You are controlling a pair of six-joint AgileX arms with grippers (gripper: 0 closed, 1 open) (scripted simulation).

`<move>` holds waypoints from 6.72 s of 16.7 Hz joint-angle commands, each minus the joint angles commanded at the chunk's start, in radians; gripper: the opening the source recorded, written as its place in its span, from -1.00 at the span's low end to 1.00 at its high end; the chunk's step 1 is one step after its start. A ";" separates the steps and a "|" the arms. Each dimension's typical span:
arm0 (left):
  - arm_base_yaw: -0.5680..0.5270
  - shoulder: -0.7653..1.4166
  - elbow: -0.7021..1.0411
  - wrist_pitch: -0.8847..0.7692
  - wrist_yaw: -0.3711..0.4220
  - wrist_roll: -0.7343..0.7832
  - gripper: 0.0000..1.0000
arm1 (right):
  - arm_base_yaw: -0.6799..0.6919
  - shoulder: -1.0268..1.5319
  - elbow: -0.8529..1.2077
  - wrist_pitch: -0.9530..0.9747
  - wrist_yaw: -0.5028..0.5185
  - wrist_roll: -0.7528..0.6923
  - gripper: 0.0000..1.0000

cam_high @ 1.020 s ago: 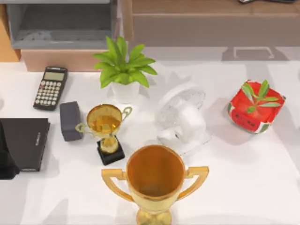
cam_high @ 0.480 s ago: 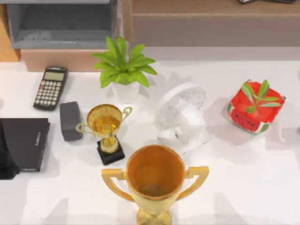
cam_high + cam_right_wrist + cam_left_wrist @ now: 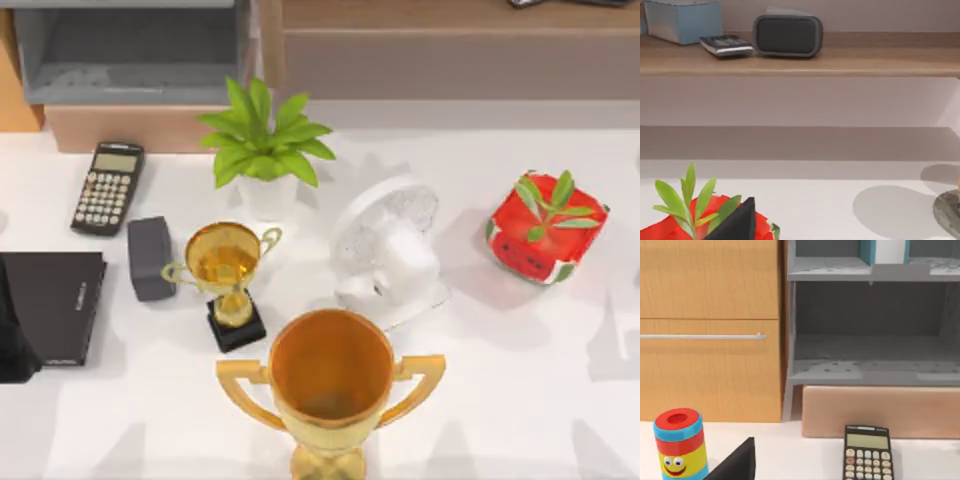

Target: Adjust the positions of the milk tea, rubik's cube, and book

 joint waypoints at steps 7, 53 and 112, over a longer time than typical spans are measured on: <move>-0.001 0.010 0.009 0.005 -0.001 0.000 1.00 | 0.000 -0.002 -0.002 0.000 0.000 0.000 1.00; -0.163 1.998 1.386 0.609 -0.124 -0.006 0.55 | 0.000 -0.002 -0.002 0.000 0.000 0.000 1.00; 0.304 1.361 0.060 0.751 0.301 1.752 -1.00 | 0.000 -0.002 -0.002 0.000 0.000 0.000 1.00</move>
